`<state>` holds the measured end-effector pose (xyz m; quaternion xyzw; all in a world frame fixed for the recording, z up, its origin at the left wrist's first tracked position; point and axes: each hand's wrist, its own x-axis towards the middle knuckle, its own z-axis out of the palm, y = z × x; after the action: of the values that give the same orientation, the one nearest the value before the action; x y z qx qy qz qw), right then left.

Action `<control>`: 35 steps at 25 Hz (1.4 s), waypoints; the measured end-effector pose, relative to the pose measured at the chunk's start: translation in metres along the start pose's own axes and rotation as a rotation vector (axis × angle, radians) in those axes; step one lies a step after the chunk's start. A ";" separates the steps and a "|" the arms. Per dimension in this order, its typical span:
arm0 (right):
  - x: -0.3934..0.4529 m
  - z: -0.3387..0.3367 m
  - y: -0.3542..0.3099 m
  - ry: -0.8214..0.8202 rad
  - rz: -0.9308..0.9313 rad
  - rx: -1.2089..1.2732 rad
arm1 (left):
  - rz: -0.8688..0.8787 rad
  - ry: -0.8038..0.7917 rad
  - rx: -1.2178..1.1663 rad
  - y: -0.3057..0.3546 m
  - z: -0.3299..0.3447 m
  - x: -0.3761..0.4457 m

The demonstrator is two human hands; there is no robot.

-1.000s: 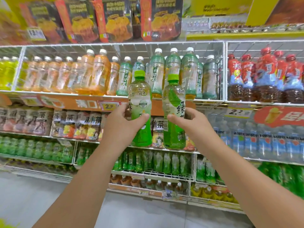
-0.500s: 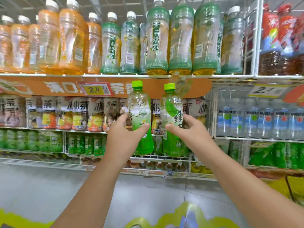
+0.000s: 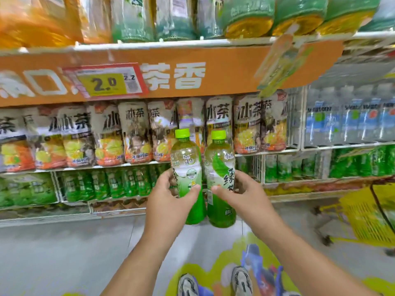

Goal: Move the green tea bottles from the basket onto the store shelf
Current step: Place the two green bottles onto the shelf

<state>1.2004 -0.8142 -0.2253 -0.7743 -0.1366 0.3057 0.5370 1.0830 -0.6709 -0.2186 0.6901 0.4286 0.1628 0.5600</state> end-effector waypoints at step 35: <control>0.271 0.054 0.268 0.054 0.107 -0.080 | -0.013 0.205 0.246 -0.257 0.189 0.272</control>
<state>1.3459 -0.7313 -0.5721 -0.8093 -0.0923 0.3072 0.4921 1.2689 -0.5788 -0.5827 0.7306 0.5046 0.1751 0.4254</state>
